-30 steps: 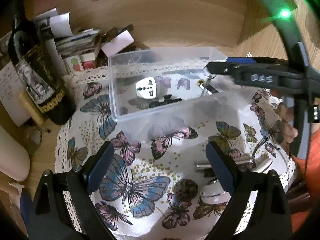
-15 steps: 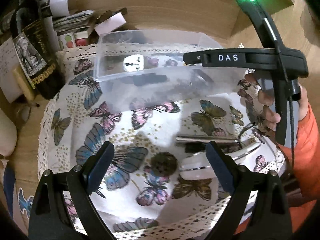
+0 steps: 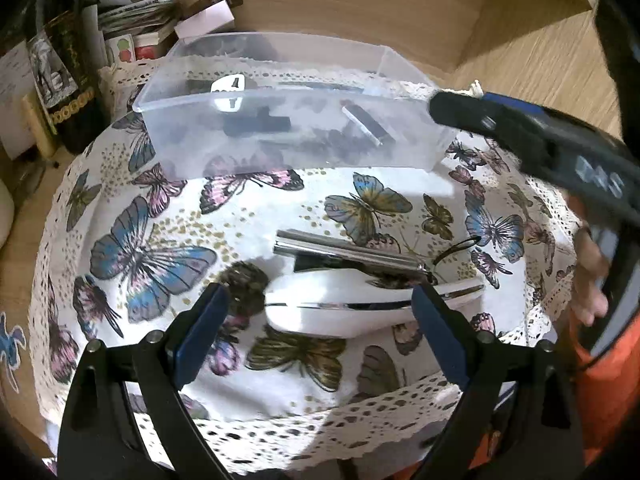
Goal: Organize rigid objects
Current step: 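Grasp the white handheld device with the left tool while the right tool reaches the silver rod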
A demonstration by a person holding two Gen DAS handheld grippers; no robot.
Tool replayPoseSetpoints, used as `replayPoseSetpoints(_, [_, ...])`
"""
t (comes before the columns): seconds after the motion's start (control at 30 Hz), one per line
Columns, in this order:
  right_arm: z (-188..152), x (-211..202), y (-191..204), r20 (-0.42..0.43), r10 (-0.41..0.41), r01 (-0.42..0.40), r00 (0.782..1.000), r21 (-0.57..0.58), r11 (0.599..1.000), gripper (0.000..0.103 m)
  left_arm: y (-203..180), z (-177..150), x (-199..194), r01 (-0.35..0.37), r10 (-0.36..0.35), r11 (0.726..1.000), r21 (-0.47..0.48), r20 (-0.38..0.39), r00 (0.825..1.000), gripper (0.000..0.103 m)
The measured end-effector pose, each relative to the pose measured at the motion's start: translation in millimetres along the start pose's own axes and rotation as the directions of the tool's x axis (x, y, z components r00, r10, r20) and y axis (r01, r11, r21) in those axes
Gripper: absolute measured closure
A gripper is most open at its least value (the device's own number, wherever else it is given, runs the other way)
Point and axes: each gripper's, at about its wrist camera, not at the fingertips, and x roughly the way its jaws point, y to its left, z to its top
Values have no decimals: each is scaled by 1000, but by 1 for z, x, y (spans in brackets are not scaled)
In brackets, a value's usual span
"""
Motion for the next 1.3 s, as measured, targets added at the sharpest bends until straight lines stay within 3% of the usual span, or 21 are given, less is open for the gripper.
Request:
replayPoseSetpoints(0.33, [-39, -15, -9, 4, 13, -13, 1000, 29, 1000, 26, 6, 1, 22, 4, -5, 977, -215, -6, 1000, 5])
replayPoseSetpoints(0.47, [-45, -18, -13, 1, 5, -5, 1000, 37, 999, 26, -8, -4, 25, -78, 79, 988, -133, 2, 997, 9])
replayPoseSetpoints(0.53, [-47, -19, -14, 1, 2, -2, 1000, 33, 999, 26, -15, -7, 24, -120, 121, 990, -76, 10, 993, 19])
replayPoseSetpoints(0.63, [-49, -18, -14, -5, 12, -12, 1000, 30, 999, 26, -10, -9, 23, -119, 120, 992, -45, 13, 993, 30])
replayPoseSetpoints(0.77, [-52, -12, -10, -21, 32, -32, 999, 27, 999, 26, 2, -9, 19, -121, 121, 993, -6, 25, 992, 35])
replayPoseSetpoints(0.9, [-53, -7, -3, -38, 46, -46, 998, 12, 999, 26, 17, -5, 16, -149, 149, 989, 21, 18, 989, 36])
replayPoseSetpoints(1.1, [-55, -6, 1, -47, 52, -52, 998, 2, 999, 26, 25, -2, -14, -73, 72, 997, 33, 24, 997, 35])
replayPoseSetpoints(1.17, [-55, -7, 1, -46, 47, -48, 998, 0, 999, 26, 20, -6, -25, -57, 55, 996, 66, 37, 998, 28])
replayPoseSetpoints(1.23, [-55, -8, 1, -43, 43, -43, 998, -3, 999, 26, 13, -12, -33, -50, 45, 994, 101, 49, 998, 13])
replayPoseSetpoints(1.3, [-55, -10, 0, -38, 43, -43, 998, 1, 999, 26, 3, -18, -34, -40, 35, 990, 135, 41, 999, 12])
